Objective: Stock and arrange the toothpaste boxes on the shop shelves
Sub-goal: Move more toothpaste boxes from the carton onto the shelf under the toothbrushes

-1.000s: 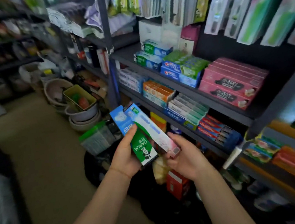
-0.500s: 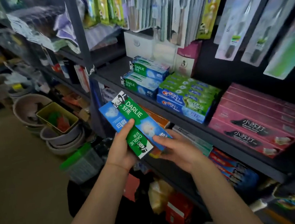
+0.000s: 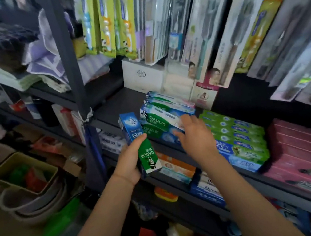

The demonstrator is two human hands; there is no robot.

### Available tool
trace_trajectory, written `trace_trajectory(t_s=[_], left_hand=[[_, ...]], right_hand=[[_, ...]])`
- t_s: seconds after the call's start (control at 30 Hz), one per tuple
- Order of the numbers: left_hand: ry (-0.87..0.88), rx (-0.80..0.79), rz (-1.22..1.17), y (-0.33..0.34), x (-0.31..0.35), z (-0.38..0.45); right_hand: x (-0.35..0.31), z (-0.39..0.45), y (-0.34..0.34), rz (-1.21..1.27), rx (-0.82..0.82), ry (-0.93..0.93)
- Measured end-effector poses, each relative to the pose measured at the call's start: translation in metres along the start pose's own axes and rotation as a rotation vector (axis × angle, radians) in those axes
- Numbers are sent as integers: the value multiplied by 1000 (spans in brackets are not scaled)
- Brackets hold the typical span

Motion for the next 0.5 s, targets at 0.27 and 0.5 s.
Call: trace_trajectory(t_s=[0.27,0.5], left_hand=[[36,51,376,-38,46,24],[358,-181,1022,-10,107,34]], right_hand=[[-9,56,17,-322,-59,131],[-4,62,9,-360,50,181]])
Point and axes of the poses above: each hand's wrist, its own z-axis towards the middle knuckle, its own y-axis out of the palm, x = y × z, the point moved 8 cm from there along z, towards the middle knuckle, and after that the axes turned 7 degrees about -x, right-handed, at the moved point
